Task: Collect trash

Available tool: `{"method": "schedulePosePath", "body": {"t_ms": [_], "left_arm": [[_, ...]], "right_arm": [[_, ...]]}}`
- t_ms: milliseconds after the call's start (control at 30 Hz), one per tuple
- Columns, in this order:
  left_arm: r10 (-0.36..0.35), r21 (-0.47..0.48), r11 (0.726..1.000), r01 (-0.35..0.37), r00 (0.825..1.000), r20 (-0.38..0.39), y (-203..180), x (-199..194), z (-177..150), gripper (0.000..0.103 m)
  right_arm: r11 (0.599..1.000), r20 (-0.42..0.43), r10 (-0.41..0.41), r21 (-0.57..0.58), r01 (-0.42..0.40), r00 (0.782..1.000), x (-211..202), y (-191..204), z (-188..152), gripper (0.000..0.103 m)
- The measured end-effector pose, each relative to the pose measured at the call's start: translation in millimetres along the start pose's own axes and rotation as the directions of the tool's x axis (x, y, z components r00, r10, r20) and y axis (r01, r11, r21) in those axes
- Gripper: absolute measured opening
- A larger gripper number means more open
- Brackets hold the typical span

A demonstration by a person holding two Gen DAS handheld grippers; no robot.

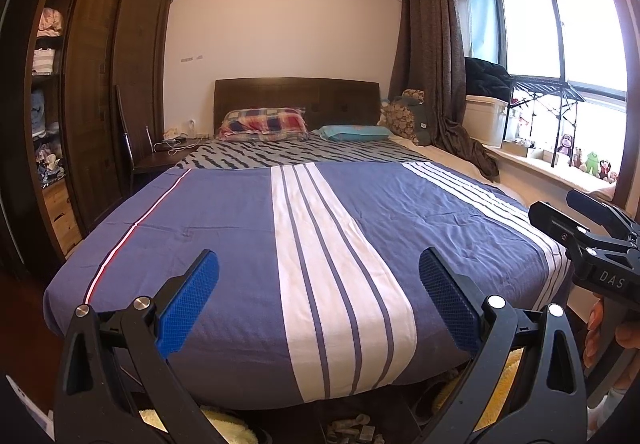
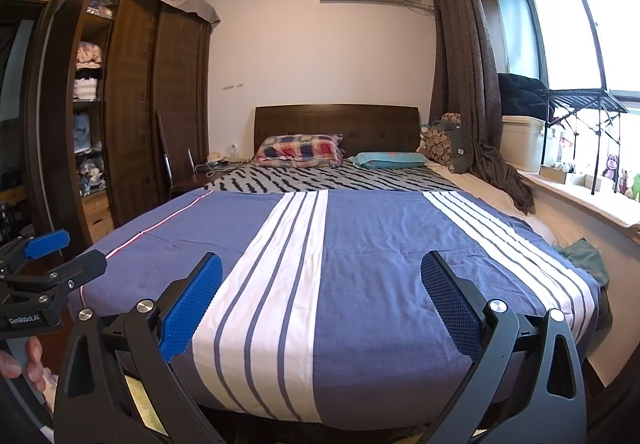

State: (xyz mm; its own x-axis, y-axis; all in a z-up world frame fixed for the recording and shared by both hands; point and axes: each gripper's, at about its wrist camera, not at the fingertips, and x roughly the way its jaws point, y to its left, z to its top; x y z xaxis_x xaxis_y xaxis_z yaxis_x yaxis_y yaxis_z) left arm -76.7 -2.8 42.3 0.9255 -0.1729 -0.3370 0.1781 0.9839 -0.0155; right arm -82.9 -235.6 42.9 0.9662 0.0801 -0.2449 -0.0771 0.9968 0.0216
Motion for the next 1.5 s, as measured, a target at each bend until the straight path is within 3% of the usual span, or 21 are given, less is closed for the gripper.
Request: {"method": "schedulePosePath", "body": {"t_ms": [1500], "left_arm": [[0.006,0.0,1.0,-0.006,1.0,-0.004,3.6,0.7,-1.6,0.095]], "right_arm": [[1.0,-0.022,-0.003,0.006,0.003,1.0,4.8,-4.0,-3.4,0.1]]}}
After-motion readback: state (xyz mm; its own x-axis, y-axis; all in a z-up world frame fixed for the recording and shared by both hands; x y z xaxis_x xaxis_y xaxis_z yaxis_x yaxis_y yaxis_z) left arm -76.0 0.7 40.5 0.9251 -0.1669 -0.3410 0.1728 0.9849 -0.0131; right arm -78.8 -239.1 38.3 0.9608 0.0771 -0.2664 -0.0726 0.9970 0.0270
